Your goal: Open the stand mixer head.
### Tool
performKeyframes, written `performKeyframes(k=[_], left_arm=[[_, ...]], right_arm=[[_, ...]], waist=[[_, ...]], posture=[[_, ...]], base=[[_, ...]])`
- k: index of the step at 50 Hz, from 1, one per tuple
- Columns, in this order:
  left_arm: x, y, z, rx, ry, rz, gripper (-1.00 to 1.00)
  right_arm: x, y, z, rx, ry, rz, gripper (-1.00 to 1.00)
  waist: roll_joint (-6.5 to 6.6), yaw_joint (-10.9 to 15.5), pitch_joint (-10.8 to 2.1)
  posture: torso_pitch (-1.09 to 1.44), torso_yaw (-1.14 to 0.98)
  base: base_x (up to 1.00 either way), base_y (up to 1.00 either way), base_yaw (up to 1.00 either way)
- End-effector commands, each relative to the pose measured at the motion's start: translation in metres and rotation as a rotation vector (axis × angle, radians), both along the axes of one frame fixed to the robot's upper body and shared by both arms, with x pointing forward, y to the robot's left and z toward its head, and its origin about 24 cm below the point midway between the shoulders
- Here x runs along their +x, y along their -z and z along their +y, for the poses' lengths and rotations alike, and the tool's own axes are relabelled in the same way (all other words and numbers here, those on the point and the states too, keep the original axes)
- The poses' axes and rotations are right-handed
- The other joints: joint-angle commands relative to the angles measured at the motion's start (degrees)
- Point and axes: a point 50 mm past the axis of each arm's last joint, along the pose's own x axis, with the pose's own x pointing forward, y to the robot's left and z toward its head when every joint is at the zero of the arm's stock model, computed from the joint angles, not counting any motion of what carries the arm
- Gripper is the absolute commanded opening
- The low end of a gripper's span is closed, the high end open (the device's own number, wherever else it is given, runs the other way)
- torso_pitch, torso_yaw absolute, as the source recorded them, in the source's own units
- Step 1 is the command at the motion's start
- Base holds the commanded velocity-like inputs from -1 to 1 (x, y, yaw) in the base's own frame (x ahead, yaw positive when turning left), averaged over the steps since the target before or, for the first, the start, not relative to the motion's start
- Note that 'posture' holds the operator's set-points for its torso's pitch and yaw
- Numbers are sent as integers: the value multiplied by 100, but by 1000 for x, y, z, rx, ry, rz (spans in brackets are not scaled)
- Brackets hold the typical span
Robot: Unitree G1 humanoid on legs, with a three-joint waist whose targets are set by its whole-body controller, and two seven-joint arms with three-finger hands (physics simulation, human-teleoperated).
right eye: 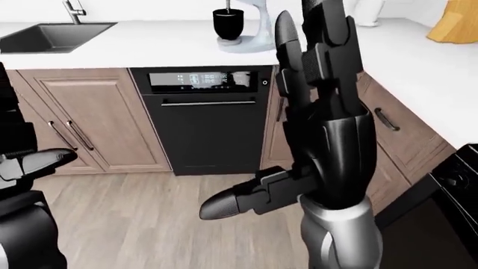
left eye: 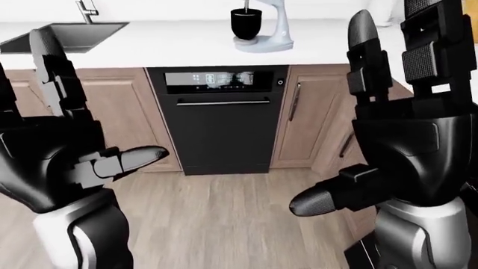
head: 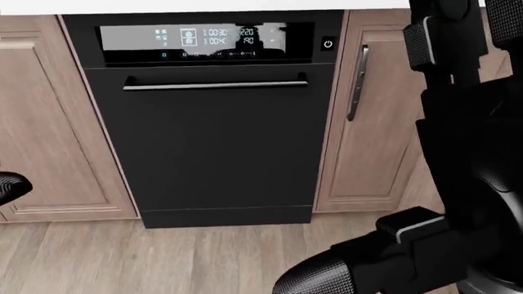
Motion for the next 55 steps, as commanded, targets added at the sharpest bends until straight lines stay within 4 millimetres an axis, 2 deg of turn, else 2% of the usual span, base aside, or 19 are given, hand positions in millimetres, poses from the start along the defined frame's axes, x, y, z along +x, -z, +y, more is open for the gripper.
performKeyframes(k=[1, 4, 5, 9, 11, 17, 21, 23, 24, 30, 32, 39, 40, 41, 47, 49, 51, 52, 55], left_arm=[[-7, -10, -3, 15, 12, -75, 100], [-7, -10, -3, 17, 14, -75, 100], [-6, -10, -3, 15, 14, -75, 100], [-7, -10, -3, 17, 14, -75, 100], [-6, -9, -3, 16, 12, -74, 100], [-6, -9, -2, 14, 14, -72, 100], [-7, -8, -1, 10, 8, -70, 100], [-7, -7, -1, 9, 10, -69, 100], [-7, -7, -1, 9, 11, -70, 100], [-7, -7, 0, 10, 7, -69, 100], [-7, -8, -1, 9, 8, -71, 100], [-7, -8, 0, 10, 7, -72, 100], [-7, -8, 0, 10, 7, -72, 100], [-7, -8, 0, 9, 7, -72, 100], [-7, -8, 0, 9, 6, -73, 100], [-7, -8, 0, 12, 7, -74, 100], [-7, -8, 0, 10, 7, -74, 100], [-7, -8, 0, 11, 7, -74, 100], [-6, -8, 0, 10, 4, -73, 100]], right_arm=[[-6, -7, 1, 2, -13, -59, 100], [-2, -2, 2, -47, 40, -43, 100], [-2, -2, 3, -51, 44, -47, 100], [-5, -5, 6, -47, -1, -58, 100], [-5, -4, 7, -60, -8, -44, 100], [-2, 1, 11, -118, 20, -30, 100], [-3, 2, 15, -125, -11, -20, 100], [-1, 4, 16, -139, 3, -12, 100], [-1, 5, 16, -140, 2, -10, 100], [-5, 3, 17, -117, -60, -15, 100], [-6, 3, 18, -124, -55, -12, 100], [-6, 3, 18, -130, -64, -14, 100], [-6, 2, 18, -131, -59, -16, 100], [-6, 2, 18, -135, -46, -24, 100], [-8, 1, 19, -128, -65, -32, 100], [-7, 1, 18, -133, -52, -30, 100], [-6, 1, 18, -147, -28, -34, 100], [-6, 2, 19, -151, -24, -27, 100], [-6, 1, 19, -143, -32, -35, 100]], waist=[[60, -26, 7], [89, 2, -34], [204, 4, -413], [46, 58, -642], [71, 49, -4], [-37, -63, -445], [338, -115, -606], [202, -35, 88], [173, -21, -387], [95, -46, -689], [115, -28, -62], [389, -105, -765], [245, -40, -198], [308, -40, -46], [258, 5, -470], [-147, 51, 26], [-56, 42, 81], [-115, 17, -307], [-112, -7, -381]], posture=[[0, 0], [0, 0], [0, 0], [0, 0], [0, 0], [0, 0], [0, 0], [0, 0], [0, 0], [0, 0], [0, 0], [0, 0], [0, 0], [0, 0], [0, 0], [0, 0], [0, 0], [0, 0], [0, 0]], base=[[100, -1, 0], [63, 0, 0], [0, 0, 0], [20, 0, 0], [100, 0, 0], [33, 0, 0], [25, 0, 0], [50, 0, 0], [0, 0, 0], [8, 0, 0], [100, 0, 0], [29, 0, 0], [100, 0, 0], [100, 0, 0], [28, 0, 0], [100, 0, 0], [50, 0, 0], [0, 0, 0], [0, 0, 0]])
